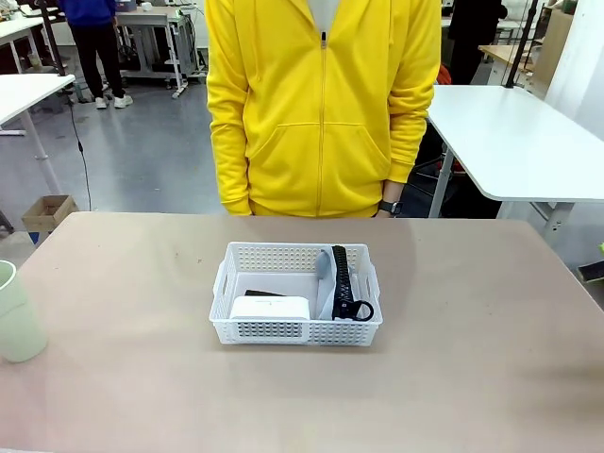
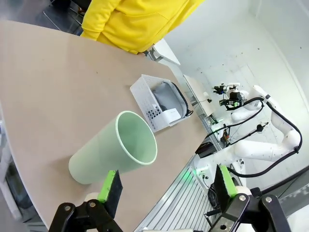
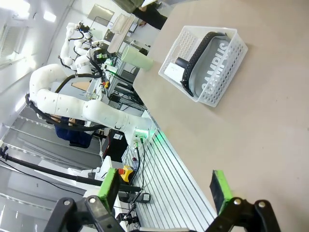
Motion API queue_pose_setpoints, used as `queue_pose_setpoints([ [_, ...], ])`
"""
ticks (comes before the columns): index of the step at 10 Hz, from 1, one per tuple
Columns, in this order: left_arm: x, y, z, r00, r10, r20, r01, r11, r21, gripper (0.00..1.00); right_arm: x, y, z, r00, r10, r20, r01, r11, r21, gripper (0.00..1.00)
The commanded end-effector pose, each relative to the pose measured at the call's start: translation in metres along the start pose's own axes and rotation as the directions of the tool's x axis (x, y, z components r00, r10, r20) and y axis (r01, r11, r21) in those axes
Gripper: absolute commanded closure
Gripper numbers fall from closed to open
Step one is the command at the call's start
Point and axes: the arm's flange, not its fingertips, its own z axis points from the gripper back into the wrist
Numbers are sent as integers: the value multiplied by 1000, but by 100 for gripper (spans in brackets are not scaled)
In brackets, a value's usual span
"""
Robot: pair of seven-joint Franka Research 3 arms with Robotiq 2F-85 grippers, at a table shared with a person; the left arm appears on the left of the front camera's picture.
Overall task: Efficiently arrange items inside the basket to fit them all.
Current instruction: Pick up the Reusable plastic cup and place it inside the Organizing basket.
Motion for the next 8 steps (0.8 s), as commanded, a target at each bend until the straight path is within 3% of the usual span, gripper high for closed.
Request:
queue_pose_setpoints([
  [1, -3, -5, 0, 1000, -5, -11, 5, 1000, -2, 0, 2, 5, 0, 1000, -18, 16, 17, 1000, 15, 0],
  [2, 0, 0, 0, 1000, 0, 0, 0, 1000, 0, 0, 2, 5, 0, 1000, -18, 16, 17, 1000, 15, 0],
  [3, -2, 7, -1, 994, -79, -71, 76, 996, -40, 0, 2, 5, 0, 1000, -18, 16, 17, 1000, 15, 0],
  [4, -2, 9, 2, 961, -213, -176, 182, 967, -178, 0, 2, 5, 0, 1000, -18, 16, 17, 1000, 15, 0],
  [5, 0, 15, 8, 929, -343, -141, 300, 919, -257, 0, 2, 5, 0, 1000, -18, 16, 17, 1000, 15, 0],
  [6, 0, 21, 12, 895, -431, -116, 393, 884, -255, 0, 2, 5, 0, 1000, -18, 16, 17, 1000, 15, 0],
  [8, -4, 35, 16, 785, -607, -122, 552, 775, -308, 0, 2, 5, 0, 1000, -18, 16, 17, 1000, 15, 0],
])
